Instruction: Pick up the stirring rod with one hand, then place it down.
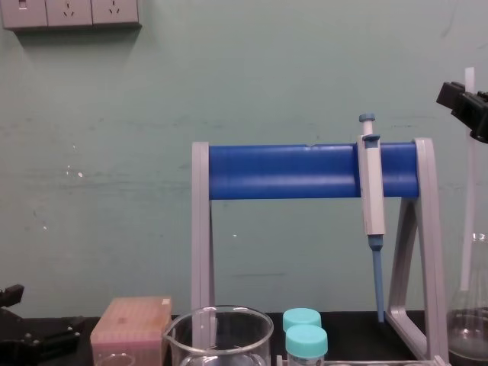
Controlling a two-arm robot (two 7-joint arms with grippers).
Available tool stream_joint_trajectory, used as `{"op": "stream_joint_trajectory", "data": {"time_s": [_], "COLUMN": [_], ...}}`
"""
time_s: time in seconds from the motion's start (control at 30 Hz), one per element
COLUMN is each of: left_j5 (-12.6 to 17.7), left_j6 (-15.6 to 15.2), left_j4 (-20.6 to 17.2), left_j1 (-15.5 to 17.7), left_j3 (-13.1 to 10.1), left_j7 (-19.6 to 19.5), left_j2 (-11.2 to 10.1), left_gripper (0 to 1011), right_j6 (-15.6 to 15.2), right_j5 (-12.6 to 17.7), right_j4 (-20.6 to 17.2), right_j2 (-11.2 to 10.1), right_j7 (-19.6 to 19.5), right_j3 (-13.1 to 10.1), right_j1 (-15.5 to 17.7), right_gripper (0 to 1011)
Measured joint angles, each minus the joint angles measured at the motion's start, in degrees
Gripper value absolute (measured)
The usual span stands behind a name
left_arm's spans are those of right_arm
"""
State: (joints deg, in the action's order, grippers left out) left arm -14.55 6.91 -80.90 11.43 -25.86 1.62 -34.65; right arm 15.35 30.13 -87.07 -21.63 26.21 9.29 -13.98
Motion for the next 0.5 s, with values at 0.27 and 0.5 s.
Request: {"op": "stream_joint_trajectory", "data": {"time_s": [0.27,0.5], "left_j5": [0.0,0.0], "left_j6": [0.0,0.0], "left_j4": [0.0,0.0], "left_j1": [0.0,0.0], "left_j3": [0.0,0.0], "left_j7": [0.0,0.0], "left_j2": [0.0,0.0], "left_gripper": [1000,1000], "right_j6": [-0.3,-0.3], "right_j5": [-0.4,-0.7], "right_j4": [0.0,0.3], "right_j2": [0.4,0.8], "right_j7": [0.0,0.2], "right_j3": [-0.3,-0.3], "right_j1": [0.1,0.0], "right_gripper": [68,69]}}
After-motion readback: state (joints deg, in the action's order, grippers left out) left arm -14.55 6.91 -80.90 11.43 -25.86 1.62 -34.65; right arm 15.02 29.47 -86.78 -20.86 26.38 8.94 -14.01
